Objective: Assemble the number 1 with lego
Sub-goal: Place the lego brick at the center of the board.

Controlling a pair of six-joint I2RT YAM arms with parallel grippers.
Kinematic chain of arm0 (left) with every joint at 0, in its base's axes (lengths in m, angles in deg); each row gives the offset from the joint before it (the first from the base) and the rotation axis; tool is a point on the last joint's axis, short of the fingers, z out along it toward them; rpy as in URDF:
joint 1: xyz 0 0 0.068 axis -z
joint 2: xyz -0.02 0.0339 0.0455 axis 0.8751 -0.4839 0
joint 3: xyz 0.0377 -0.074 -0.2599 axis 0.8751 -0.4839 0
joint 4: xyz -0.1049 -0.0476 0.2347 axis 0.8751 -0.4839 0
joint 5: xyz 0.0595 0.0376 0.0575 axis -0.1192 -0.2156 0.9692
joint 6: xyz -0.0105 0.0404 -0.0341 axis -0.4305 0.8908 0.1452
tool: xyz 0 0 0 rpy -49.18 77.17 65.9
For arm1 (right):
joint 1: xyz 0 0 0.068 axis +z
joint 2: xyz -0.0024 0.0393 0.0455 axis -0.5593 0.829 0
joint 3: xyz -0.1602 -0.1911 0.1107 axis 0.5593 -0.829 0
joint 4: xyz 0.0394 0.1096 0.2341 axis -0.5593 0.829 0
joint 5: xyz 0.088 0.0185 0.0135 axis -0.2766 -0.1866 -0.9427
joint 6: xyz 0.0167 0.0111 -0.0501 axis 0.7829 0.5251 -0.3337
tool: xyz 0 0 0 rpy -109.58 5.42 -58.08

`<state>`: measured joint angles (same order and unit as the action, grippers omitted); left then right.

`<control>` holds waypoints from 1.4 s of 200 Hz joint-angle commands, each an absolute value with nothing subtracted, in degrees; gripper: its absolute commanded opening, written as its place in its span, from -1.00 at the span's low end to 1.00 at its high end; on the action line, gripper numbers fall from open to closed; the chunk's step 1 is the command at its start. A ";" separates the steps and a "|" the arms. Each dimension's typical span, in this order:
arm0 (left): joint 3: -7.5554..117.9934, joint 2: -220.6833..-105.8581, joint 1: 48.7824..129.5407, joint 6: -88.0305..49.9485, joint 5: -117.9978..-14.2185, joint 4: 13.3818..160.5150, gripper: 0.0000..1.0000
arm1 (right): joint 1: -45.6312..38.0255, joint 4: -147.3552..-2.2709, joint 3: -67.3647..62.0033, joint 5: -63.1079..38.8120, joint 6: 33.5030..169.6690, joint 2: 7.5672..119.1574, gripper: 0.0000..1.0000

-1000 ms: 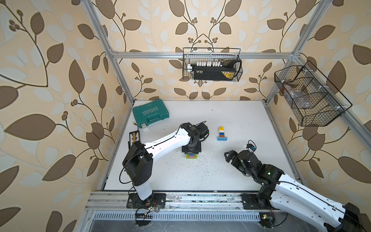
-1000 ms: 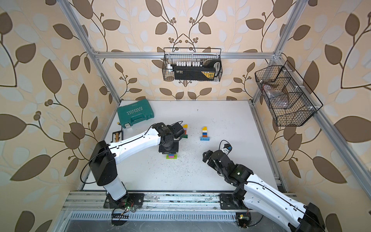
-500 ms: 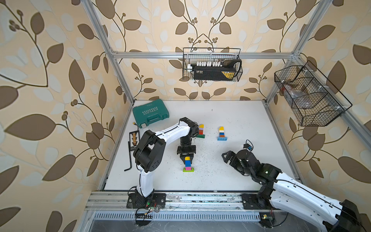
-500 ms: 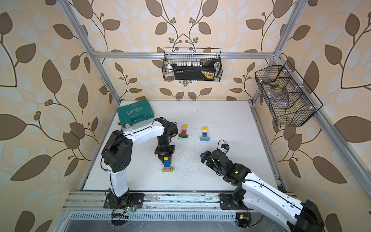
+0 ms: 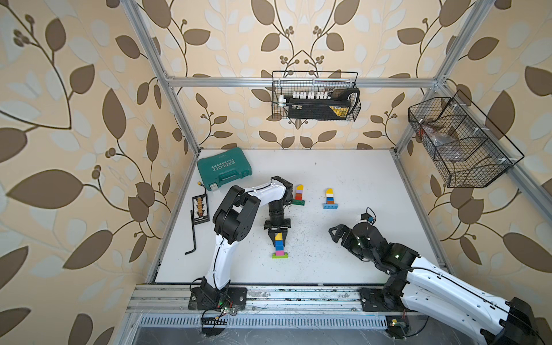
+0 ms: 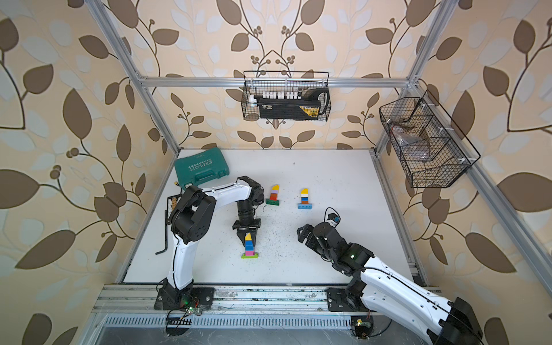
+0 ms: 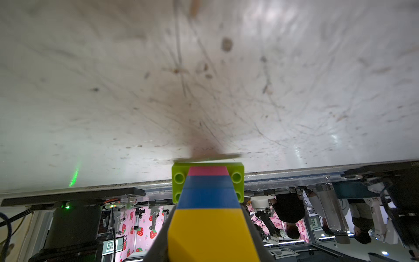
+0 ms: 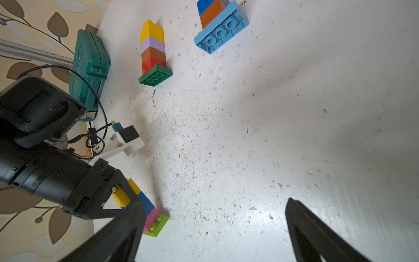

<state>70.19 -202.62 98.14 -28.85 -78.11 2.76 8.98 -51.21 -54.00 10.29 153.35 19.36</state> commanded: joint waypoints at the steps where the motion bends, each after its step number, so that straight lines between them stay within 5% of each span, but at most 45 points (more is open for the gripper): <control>1: 73.02 -203.92 98.06 -27.22 -76.38 0.32 -0.40 | 8.76 -51.67 -55.00 9.96 152.58 18.88 0.99; 96: 79.05 -203.79 98.06 -28.57 -71.08 -2.29 0.00 | 8.71 -51.40 -55.18 10.12 153.02 18.79 0.99; 130: 76.19 -196.21 98.28 -33.97 -70.43 0.46 -0.01 | 8.71 -51.10 -55.21 10.35 153.29 18.70 0.99; 192: 51.32 -174.02 108.46 -55.12 -70.13 21.17 -0.02 | 8.62 -51.35 -54.85 10.31 153.46 20.18 0.99; 234: 42.37 -174.88 110.28 -57.52 -70.44 31.57 -0.03 | 8.62 -50.69 -54.61 10.18 153.63 20.54 0.99; 280: 47.41 -181.21 110.04 -52.60 -65.16 28.38 -0.06 | 8.62 -50.32 -54.74 10.57 154.21 20.46 0.99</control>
<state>43.65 -179.15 110.86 -55.12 -69.30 28.97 8.93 -51.01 -54.20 10.31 153.63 20.54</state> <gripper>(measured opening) 0.470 0.994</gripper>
